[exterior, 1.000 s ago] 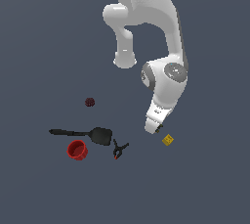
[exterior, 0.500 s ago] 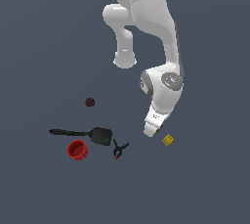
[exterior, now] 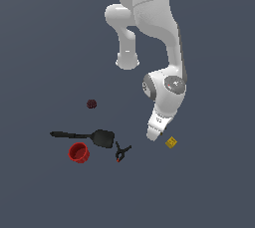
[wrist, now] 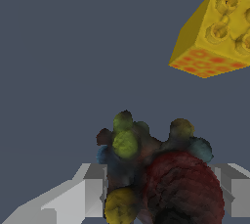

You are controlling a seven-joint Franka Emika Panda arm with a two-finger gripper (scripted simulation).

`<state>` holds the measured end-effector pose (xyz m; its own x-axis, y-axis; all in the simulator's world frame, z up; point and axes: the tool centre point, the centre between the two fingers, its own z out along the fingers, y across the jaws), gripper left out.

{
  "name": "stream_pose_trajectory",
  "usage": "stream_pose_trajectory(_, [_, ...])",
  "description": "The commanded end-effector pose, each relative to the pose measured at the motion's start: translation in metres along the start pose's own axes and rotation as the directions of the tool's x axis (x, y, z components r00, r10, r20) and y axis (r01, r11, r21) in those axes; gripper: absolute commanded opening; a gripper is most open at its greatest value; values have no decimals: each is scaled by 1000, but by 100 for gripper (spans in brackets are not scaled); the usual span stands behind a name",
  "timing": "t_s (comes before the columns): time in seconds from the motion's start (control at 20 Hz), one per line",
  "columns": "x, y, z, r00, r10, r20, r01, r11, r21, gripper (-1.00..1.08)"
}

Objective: Pick up a designated object from a clutter of objects.

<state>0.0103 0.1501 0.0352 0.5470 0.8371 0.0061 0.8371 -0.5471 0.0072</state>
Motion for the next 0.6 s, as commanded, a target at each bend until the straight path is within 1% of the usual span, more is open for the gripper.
stream_pose_trajectory(0.0, [-2, -2, 6, 1000, 0, 6, 0, 1000, 7, -100])
stream_pose_trajectory(0.2, [-2, -2, 6, 1000, 0, 6, 0, 1000, 7, -100])
stream_pose_trajectory(0.25, [0, 0, 0, 1000, 0, 0, 0, 1000, -1, -100])
stream_pose_trajectory(0.3, [0, 0, 0, 1000, 0, 0, 0, 1000, -1, -100])
stream_pose_trajectory(0.55, [-6, 2, -7, 1000, 0, 0, 0, 1000, -1, -100])
